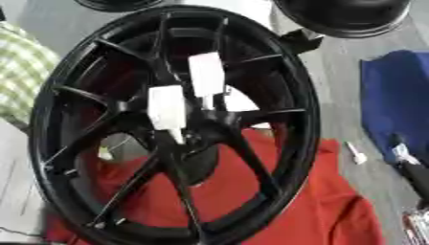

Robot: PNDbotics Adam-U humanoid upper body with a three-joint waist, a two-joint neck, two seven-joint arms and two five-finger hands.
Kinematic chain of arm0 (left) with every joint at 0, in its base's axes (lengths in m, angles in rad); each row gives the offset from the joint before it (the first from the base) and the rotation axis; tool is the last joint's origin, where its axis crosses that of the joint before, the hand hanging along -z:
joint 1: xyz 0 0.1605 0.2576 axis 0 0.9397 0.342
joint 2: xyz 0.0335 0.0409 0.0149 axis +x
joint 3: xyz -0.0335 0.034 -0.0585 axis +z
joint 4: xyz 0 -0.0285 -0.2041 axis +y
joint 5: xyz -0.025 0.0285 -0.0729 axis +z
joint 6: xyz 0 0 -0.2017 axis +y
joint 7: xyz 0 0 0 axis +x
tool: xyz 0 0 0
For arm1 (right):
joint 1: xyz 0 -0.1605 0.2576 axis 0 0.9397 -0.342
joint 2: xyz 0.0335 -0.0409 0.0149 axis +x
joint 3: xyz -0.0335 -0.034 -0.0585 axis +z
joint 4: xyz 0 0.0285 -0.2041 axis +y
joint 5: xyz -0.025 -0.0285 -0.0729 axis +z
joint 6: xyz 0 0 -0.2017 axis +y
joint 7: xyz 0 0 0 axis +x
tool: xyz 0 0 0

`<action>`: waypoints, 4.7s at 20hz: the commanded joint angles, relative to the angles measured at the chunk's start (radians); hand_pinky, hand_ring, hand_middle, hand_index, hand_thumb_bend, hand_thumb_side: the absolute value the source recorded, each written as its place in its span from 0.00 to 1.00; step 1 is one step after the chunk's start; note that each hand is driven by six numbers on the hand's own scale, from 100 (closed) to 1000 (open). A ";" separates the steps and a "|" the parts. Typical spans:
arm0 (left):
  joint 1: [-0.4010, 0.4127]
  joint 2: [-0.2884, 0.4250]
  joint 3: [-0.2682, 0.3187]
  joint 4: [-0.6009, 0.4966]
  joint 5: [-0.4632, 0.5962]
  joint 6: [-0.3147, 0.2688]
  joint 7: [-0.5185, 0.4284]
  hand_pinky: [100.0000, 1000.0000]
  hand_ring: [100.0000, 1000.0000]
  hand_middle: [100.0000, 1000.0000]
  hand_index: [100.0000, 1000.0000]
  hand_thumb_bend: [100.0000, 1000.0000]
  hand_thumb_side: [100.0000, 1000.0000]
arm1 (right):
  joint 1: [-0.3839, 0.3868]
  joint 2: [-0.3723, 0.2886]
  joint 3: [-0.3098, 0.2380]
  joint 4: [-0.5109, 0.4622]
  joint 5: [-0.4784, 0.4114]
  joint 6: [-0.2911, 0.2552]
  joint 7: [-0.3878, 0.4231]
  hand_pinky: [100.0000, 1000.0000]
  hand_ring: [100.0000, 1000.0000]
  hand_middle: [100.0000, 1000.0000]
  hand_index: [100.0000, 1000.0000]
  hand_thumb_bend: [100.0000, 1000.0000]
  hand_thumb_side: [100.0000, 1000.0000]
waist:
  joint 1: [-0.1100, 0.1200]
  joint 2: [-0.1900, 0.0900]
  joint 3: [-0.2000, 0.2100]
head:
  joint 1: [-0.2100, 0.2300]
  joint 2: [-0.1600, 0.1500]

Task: Pull the pin out of the wheel hub.

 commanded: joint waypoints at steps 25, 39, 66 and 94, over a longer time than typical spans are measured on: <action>-0.202 -0.054 -0.224 -0.008 -0.222 0.051 -0.588 0.77 0.72 0.70 0.83 0.12 0.74 | 0.006 -0.025 -0.001 -0.008 0.000 -0.005 0.005 0.61 0.76 0.61 0.71 0.63 0.17 | -0.001 -0.035 -0.003 | -0.007 -0.020; -0.246 -0.100 -0.356 -0.008 -0.293 0.084 -0.732 0.79 0.73 0.70 0.82 0.22 0.60 | 0.006 -0.024 0.001 -0.008 0.002 -0.004 0.008 0.61 0.76 0.61 0.71 0.63 0.17 | -0.001 -0.035 -0.003 | -0.001 -0.007; -0.179 -0.079 -0.451 -0.008 -0.445 0.196 -0.732 0.81 0.75 0.70 0.85 0.44 0.59 | -0.001 -0.018 0.006 -0.013 0.003 -0.003 0.018 0.61 0.76 0.61 0.71 0.63 0.17 | -0.004 -0.023 -0.012 | 0.014 -0.004; -0.149 -0.130 -0.507 0.168 -0.512 0.202 -0.732 0.76 0.73 0.69 0.82 0.40 0.61 | -0.008 -0.007 0.009 -0.022 0.004 -0.001 0.022 0.61 0.76 0.61 0.71 0.63 0.17 | -0.014 -0.010 -0.025 | 0.031 -0.013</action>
